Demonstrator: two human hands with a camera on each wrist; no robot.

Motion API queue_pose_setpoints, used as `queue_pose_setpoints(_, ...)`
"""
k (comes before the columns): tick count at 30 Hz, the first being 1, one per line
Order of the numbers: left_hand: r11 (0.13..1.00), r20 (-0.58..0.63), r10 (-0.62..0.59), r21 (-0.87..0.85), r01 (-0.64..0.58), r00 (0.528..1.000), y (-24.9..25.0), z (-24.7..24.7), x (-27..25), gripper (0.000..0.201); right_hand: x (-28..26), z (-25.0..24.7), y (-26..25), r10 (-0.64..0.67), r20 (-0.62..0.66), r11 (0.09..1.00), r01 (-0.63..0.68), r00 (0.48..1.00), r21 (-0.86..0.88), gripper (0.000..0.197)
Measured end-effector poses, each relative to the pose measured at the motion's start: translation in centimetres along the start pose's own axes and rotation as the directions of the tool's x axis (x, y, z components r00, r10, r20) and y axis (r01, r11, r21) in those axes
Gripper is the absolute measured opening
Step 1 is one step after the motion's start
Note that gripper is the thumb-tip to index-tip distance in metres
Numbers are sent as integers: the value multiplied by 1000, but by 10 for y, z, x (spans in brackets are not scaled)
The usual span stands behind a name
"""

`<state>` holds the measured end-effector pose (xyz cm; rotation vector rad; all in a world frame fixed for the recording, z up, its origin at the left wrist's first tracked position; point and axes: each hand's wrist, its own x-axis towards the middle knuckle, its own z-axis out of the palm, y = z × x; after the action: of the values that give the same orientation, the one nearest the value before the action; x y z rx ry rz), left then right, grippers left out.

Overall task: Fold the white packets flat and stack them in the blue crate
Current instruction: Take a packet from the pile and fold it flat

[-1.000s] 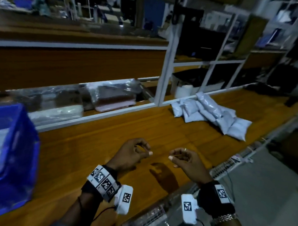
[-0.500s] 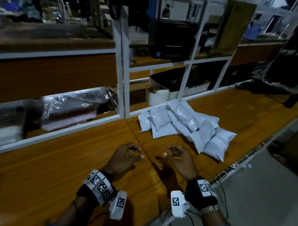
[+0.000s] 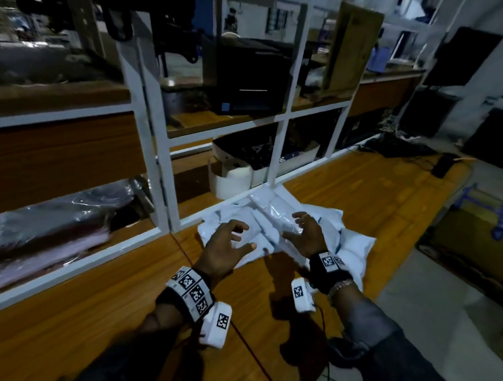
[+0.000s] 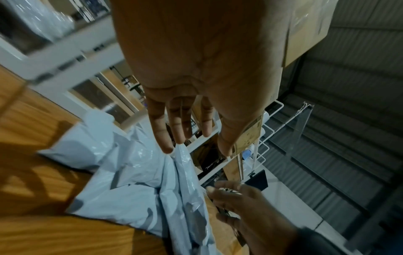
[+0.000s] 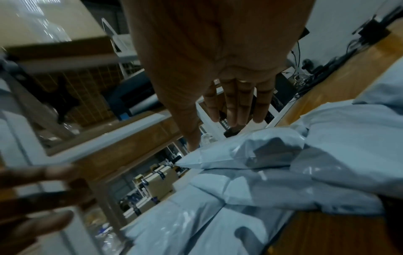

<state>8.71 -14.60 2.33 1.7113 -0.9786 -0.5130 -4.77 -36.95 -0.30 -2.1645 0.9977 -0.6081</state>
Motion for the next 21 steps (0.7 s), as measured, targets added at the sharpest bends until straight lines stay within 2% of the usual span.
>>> queue_pose_setpoints(3,999,15,-34,-32,34,999,1,3,23,39,37,8,8,96,19,974,-90,995,-209,88)
queue_pose_setpoints(6,992,34,-67,-105,71,997,-11,2,35,40,65,23,20,127,37,904,-100,991,-416,101)
queue_pose_setpoints(9,987,41,-74,-137,79,996,-34,-2,33,40,81,33,31,173,66,865,-119,983,-487,119)
queue_pose_setpoints(11,994,20,-50,-100,52,999,-49,-9,30,42,85,36,34,189,51,854,-138,981,-501,118)
queue_pose_setpoints(15,1000,-37,-15,-5,15,999,-57,-22,15,44,77,34,21,116,22,862,-90,993,-500,99)
queue_pose_setpoints(18,998,-76,30,57,-25,997,-53,-31,-3,48,46,33,-1,-13,-43,900,-7,999,-437,89)
queue_pose_setpoints(21,983,-117,89,169,-68,989,-47,-45,-25,54,4,39,-16,-82,-32,937,66,996,-342,91)
